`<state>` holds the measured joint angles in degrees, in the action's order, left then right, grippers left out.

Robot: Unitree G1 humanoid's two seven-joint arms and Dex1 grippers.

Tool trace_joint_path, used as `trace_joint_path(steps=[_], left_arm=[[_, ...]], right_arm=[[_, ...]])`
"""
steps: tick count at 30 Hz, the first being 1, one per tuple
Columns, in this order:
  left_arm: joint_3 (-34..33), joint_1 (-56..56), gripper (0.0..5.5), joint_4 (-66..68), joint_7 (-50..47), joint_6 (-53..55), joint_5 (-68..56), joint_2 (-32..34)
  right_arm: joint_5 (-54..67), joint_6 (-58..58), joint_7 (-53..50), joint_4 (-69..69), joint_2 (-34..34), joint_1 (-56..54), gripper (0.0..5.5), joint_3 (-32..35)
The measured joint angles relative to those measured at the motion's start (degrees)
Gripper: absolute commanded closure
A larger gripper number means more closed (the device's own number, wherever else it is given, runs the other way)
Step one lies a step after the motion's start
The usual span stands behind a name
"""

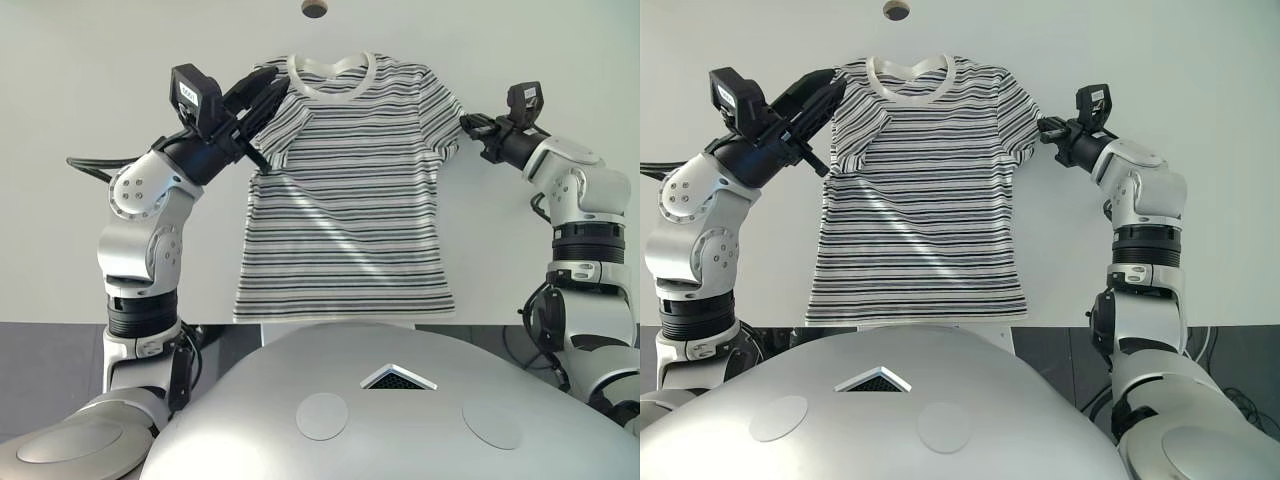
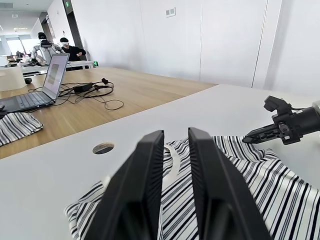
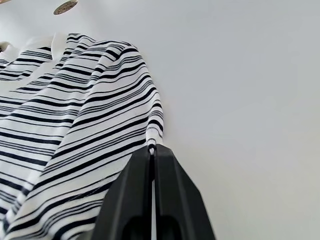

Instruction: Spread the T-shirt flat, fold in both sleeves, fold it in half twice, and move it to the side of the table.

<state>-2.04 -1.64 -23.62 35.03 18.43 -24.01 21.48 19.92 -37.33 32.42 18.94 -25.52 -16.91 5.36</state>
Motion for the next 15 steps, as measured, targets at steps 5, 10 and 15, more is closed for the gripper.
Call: trace_joint_path(steps=[5, 10, 15], left_arm=[[0.5, -0.3, 4.60, 0.0, -0.6, 0.0, -0.1, -0.4], [0.8, -0.2, 4.60, 0.1, -0.7, 0.0, -0.1, -0.5], [2.0, -0.6, 4.60, -2.4, -1.5, 0.0, 0.0, -0.5]], right_arm=[[0.1, 0.0, 0.0, -5.4, 0.0, 2.3, 5.48, 0.1], [0.0, -0.7, -1.3, -18.3, -0.1, 6.0, 5.48, -1.1], [-3.8, 0.6, -3.1, -21.9, 0.5, 6.6, 5.48, -5.1]])
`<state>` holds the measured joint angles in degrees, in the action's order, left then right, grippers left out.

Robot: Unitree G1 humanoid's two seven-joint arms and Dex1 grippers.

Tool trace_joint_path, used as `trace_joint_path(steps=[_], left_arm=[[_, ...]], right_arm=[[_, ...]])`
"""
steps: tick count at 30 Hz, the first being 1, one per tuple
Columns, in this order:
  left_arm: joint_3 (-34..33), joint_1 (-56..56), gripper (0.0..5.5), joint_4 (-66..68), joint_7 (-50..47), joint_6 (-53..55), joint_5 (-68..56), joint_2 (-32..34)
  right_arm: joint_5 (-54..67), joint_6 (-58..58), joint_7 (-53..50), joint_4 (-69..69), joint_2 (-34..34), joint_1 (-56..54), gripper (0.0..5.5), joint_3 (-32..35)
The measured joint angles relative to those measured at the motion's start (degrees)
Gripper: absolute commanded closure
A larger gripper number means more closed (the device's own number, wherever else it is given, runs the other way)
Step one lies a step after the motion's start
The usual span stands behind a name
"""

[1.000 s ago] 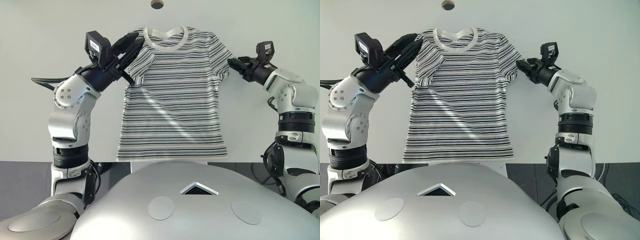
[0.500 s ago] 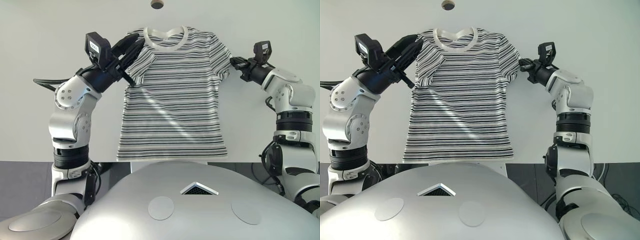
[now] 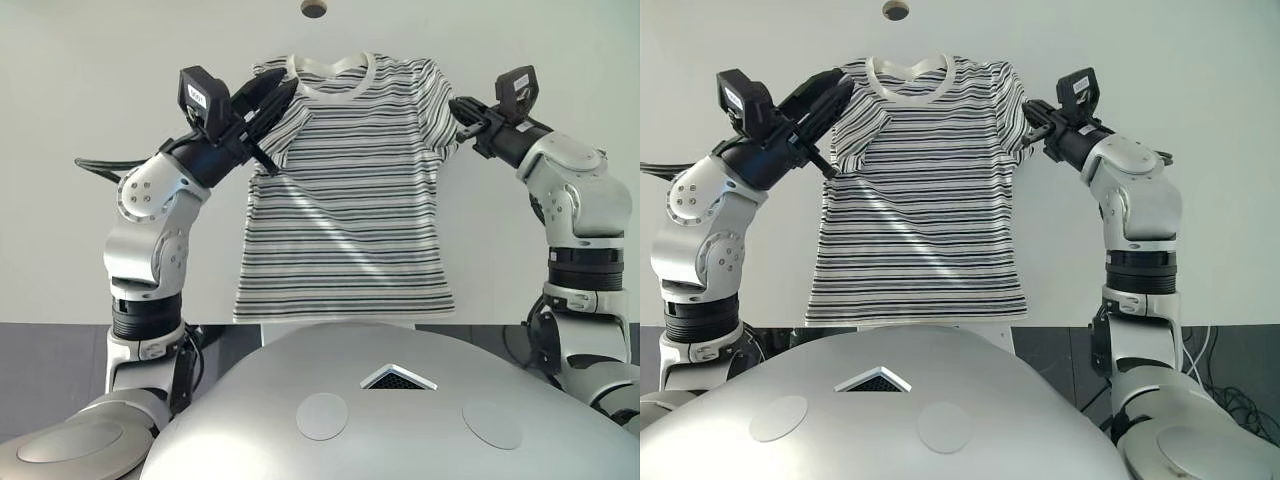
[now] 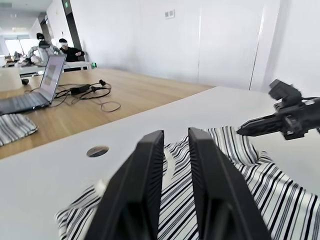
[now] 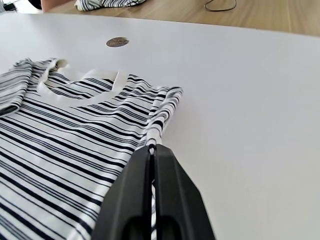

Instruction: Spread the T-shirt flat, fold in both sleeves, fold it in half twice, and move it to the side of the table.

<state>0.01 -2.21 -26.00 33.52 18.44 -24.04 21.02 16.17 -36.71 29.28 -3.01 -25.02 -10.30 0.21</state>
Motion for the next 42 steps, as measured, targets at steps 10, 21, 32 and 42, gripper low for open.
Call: trace_joint_path(steps=[10, 21, 32, 42], left_arm=[[2.4, -0.9, 4.60, -1.7, -0.5, -0.4, 2.2, 0.1], [4.3, -1.1, 4.60, -1.6, -0.8, -1.5, 2.8, -0.2], [4.2, -1.0, 4.60, 0.6, -1.9, -2.5, 4.1, -1.2], [-0.3, -1.2, 4.60, 5.3, -4.1, -20.7, 14.9, 1.9]], right_arm=[[-9.3, 1.0, -4.5, 0.6, 7.2, -4.1, 5.48, -12.1], [-15.5, 2.4, -4.6, 6.3, 9.4, -7.0, 5.12, -19.2], [-16.3, 3.0, -1.6, 3.0, 10.5, -6.6, 3.20, -21.0], [6.0, -10.0, 7.1, -21.4, 7.2, 2.4, 3.20, -3.0]])
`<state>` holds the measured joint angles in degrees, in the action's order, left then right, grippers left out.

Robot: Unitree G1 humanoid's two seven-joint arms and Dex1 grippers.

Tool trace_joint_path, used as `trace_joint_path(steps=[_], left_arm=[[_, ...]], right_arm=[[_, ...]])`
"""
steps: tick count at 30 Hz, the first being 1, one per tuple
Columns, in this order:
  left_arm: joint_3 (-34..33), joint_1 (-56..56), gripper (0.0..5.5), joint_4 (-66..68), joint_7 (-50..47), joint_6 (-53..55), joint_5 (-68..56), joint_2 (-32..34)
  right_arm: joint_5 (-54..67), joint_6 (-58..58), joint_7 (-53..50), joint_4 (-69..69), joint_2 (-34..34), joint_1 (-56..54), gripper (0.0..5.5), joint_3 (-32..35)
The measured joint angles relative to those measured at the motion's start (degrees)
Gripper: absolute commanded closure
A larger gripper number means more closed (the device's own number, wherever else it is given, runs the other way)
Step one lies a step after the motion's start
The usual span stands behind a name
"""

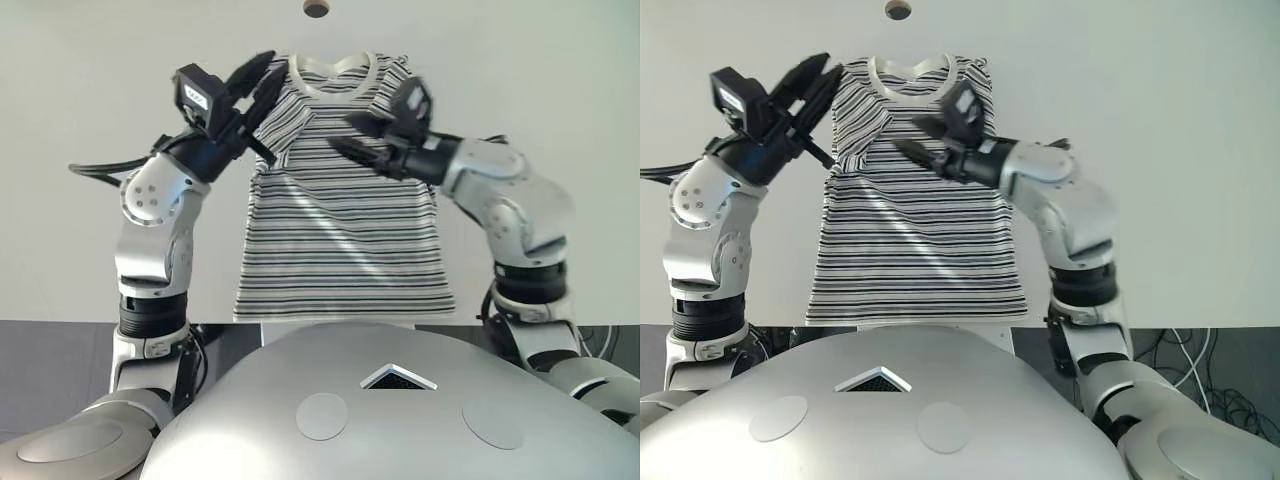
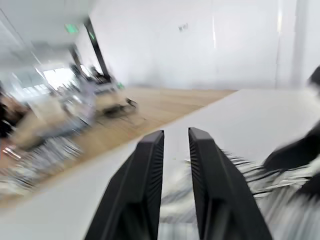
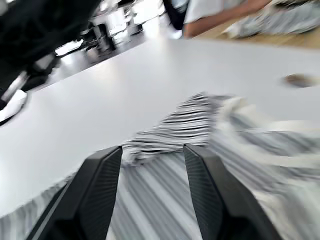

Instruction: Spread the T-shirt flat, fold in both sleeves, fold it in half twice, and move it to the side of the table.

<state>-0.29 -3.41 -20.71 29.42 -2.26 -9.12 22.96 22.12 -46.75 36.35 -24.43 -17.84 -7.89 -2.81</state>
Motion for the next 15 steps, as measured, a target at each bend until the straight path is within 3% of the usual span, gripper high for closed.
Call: trace_joint_path(steps=[7, 10, 15], left_arm=[[-2.2, -14.9, 4.60, 14.1, -1.2, -43.7, 24.4, 18.4], [-4.4, -22.2, 4.60, 20.1, -4.2, -57.6, 36.3, 23.5], [-12.1, -34.3, 3.73, 20.0, -5.3, -69.8, 43.0, 30.1]], right_arm=[[-13.0, 39.4, 10.0, 2.3, -19.0, 26.0, 3.20, 18.3], [-16.7, 52.3, 15.4, 1.1, -21.9, 38.0, 3.20, 18.7], [-24.9, 60.5, 18.5, 0.0, -28.5, 46.9, 2.27, 18.8]])
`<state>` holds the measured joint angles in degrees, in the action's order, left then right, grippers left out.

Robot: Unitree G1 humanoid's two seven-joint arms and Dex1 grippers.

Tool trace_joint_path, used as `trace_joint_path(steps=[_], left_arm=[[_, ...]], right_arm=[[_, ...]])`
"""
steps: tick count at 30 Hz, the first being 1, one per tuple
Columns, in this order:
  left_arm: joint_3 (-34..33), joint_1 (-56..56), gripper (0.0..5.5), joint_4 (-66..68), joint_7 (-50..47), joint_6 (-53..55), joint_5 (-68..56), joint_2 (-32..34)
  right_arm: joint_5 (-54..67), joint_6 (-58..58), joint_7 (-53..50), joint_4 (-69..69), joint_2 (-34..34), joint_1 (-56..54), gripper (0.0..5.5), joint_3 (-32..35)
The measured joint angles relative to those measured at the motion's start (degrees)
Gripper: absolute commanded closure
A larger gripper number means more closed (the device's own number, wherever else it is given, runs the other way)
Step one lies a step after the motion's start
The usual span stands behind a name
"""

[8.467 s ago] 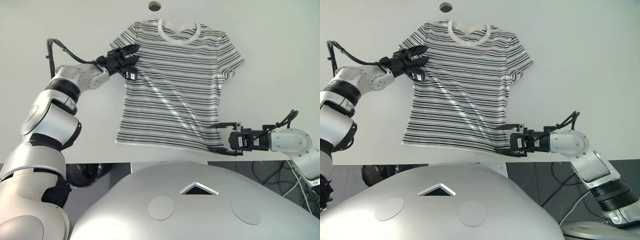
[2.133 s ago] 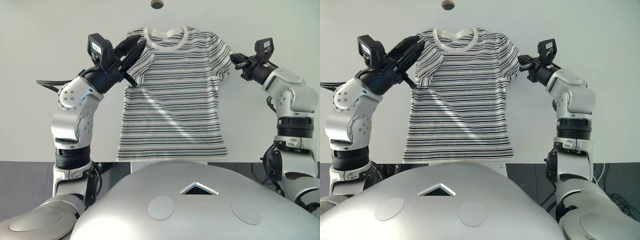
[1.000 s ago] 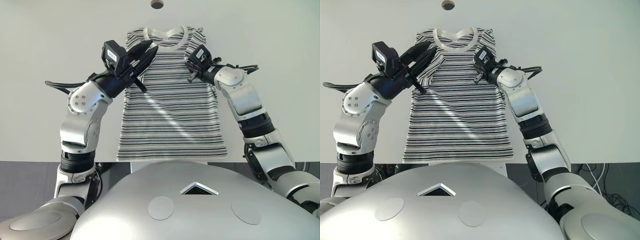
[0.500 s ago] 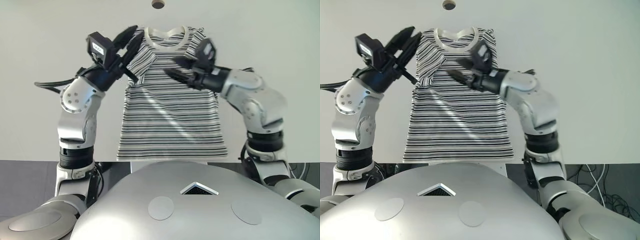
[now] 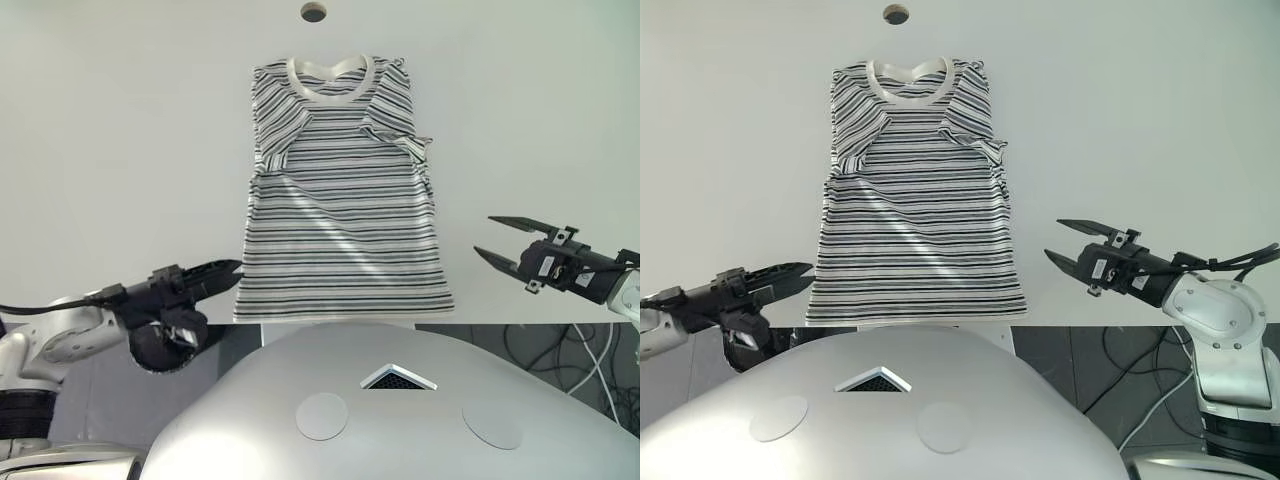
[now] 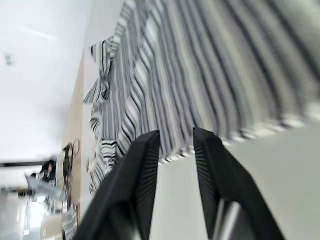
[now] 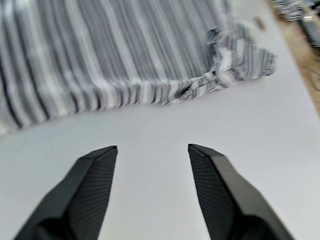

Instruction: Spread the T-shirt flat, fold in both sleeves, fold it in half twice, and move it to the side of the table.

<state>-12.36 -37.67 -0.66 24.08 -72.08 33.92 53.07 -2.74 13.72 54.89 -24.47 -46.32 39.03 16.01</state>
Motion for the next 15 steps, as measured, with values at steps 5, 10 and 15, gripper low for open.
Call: trace_joint_path(steps=[5, 10, 15], left_arm=[[-3.3, -0.3, 3.73, -0.7, 0.5, -3.7, 8.0, 3.9], [-3.6, -0.9, 3.73, -3.3, 0.9, -3.6, 10.6, 5.2], [-0.6, -0.6, 3.73, -7.0, 1.5, -3.3, 11.3, 5.5]], right_arm=[[0.1, -1.1, -0.7, 1.1, -0.4, -1.2, 2.27, -0.4], [0.7, -2.2, -0.4, 0.9, -0.9, -2.1, 2.27, -0.7], [1.0, -2.5, -0.6, -0.4, -0.8, -2.7, 2.27, -1.8]])
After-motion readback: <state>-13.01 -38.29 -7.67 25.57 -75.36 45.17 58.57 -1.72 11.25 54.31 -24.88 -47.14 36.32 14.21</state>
